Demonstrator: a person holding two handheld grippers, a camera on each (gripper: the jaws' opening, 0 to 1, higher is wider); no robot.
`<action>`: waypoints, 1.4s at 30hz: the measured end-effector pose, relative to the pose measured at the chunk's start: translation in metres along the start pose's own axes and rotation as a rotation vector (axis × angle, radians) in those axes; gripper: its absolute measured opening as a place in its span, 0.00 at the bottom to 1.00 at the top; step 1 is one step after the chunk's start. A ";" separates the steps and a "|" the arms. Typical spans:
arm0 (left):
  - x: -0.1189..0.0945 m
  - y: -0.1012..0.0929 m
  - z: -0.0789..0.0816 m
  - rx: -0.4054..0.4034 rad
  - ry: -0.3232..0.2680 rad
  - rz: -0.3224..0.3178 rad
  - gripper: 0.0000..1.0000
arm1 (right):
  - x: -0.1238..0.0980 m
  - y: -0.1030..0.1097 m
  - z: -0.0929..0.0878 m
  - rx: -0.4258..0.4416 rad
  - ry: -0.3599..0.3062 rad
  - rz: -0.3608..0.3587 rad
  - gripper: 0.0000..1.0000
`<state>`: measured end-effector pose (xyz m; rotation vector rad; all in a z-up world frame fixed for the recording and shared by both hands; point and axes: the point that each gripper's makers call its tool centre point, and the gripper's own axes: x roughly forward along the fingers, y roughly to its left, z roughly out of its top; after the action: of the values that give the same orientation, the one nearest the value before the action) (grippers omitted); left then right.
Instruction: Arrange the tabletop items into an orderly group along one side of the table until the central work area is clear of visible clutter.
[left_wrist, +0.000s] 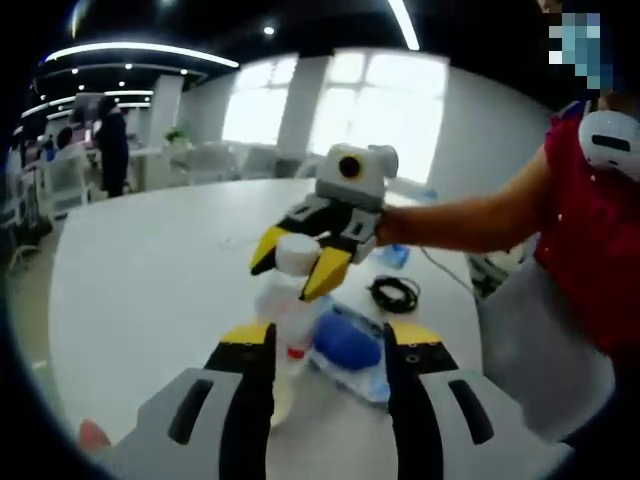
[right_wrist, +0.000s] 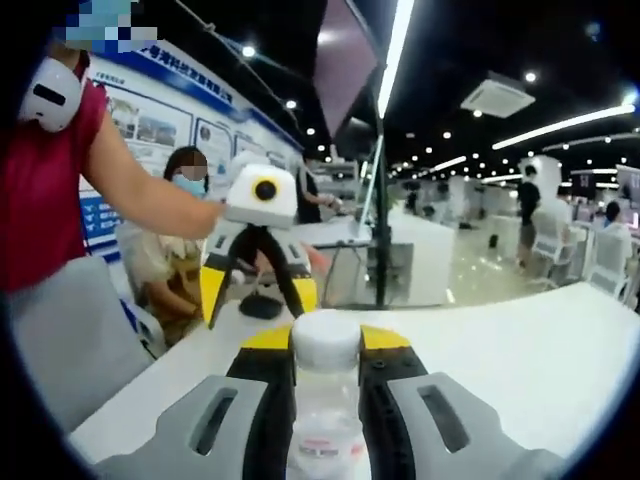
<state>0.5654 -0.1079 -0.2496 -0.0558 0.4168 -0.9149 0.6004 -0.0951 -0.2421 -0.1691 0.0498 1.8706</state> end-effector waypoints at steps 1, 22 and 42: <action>0.000 0.000 0.000 -0.001 0.000 0.001 0.40 | 0.000 0.001 0.000 -0.002 0.001 0.006 0.22; 0.005 -0.004 0.001 -0.011 -0.002 -0.002 0.42 | -0.004 -0.004 0.005 0.044 -0.012 -0.052 0.41; -0.007 -0.056 0.019 -0.023 -0.108 0.032 0.48 | -0.081 -0.013 0.053 0.130 -0.100 -0.260 0.59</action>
<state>0.5269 -0.1394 -0.2179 -0.1185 0.3265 -0.8715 0.6312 -0.1613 -0.1776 0.0085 0.0772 1.6082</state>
